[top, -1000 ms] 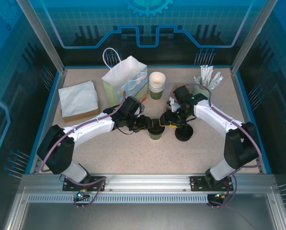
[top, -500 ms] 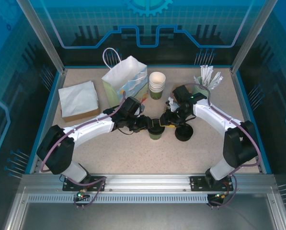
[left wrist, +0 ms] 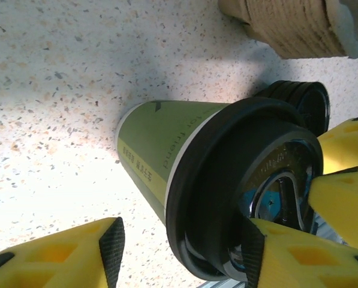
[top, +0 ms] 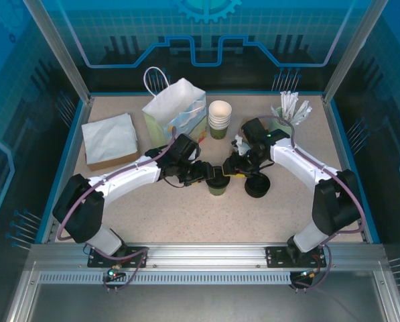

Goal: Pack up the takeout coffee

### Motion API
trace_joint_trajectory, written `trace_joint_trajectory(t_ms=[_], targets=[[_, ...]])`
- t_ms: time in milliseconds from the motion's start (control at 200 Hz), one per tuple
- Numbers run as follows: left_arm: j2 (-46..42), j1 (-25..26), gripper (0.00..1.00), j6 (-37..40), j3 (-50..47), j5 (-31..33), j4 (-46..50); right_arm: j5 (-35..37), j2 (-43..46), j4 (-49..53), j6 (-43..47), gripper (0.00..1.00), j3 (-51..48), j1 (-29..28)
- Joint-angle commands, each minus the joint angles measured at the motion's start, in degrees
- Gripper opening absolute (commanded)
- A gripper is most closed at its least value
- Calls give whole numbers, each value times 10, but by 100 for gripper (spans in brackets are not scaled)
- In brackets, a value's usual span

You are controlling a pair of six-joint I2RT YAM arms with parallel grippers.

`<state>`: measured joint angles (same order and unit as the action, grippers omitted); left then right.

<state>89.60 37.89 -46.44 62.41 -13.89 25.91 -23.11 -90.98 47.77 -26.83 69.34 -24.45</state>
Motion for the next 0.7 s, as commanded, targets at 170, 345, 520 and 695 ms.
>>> trace_joint_trajectory(t_ms=[170, 345, 520, 695], targets=[[-10, -10, 80, 18, 35, 34, 64, -1, 24, 0, -11, 67, 18, -1], [-42, -26, 82, 18, 30, 44, 66, -10, 34, -1, -22, 82, -13, -1], [-87, -49, 82, 17, -1, 49, 63, -61, 32, -44, -41, 85, -49, -6], [-122, -73, 82, 15, -29, 45, 66, -82, 11, -68, -50, 85, -43, -16]])
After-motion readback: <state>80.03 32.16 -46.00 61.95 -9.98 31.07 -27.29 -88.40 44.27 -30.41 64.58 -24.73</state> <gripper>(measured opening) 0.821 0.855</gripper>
